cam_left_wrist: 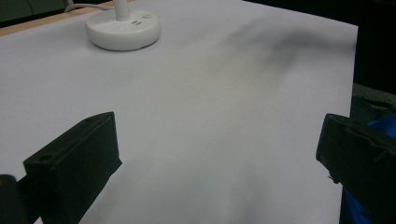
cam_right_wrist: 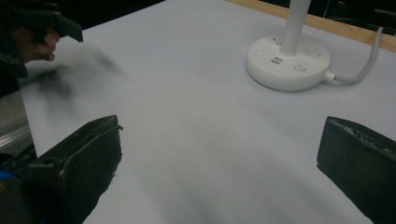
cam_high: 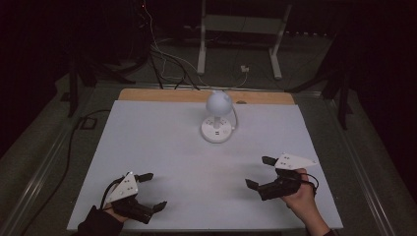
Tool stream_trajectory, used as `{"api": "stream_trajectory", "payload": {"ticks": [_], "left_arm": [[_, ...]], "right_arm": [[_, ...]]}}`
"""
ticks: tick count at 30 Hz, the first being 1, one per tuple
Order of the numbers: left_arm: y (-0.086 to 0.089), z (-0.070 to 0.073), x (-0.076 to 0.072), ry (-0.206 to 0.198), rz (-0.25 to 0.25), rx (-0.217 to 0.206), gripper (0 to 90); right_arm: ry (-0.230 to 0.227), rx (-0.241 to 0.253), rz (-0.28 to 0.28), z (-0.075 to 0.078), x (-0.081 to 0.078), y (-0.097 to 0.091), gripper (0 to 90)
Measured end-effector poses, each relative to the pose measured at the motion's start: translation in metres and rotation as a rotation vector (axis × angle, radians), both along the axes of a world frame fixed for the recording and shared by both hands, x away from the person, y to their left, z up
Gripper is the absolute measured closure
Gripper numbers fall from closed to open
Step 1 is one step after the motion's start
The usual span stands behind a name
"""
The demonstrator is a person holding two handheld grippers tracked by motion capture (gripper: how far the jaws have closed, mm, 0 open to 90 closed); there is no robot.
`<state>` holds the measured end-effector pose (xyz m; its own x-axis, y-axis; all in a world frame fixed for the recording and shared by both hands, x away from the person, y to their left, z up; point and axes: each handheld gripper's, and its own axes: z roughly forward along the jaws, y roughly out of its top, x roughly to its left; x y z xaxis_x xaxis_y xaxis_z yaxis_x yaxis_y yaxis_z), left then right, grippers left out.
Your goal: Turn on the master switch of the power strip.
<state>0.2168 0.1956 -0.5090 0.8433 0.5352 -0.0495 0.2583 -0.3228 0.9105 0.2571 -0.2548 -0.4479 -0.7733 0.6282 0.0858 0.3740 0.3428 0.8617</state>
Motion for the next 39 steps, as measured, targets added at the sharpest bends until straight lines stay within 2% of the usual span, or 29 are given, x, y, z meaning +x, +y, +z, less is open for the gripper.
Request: {"api": "stream_trajectory", "payload": {"ticks": [14,30,39], "left_arm": [[0.000,0.000,0.000,0.002,0.001,-0.005,0.0],[0.001,0.001,0.000,0.002,-0.002,-0.009,0.0],[0.000,0.001,-0.001,0.004,-0.001,-0.014,0.0]], "right_arm": [[-0.029,0.000,0.029,0.017,0.018,0.011,0.0],[-0.063,0.005,0.026,0.035,0.043,0.019,0.0],[-0.065,0.006,0.030,0.037,0.057,0.026,0.0]]}}
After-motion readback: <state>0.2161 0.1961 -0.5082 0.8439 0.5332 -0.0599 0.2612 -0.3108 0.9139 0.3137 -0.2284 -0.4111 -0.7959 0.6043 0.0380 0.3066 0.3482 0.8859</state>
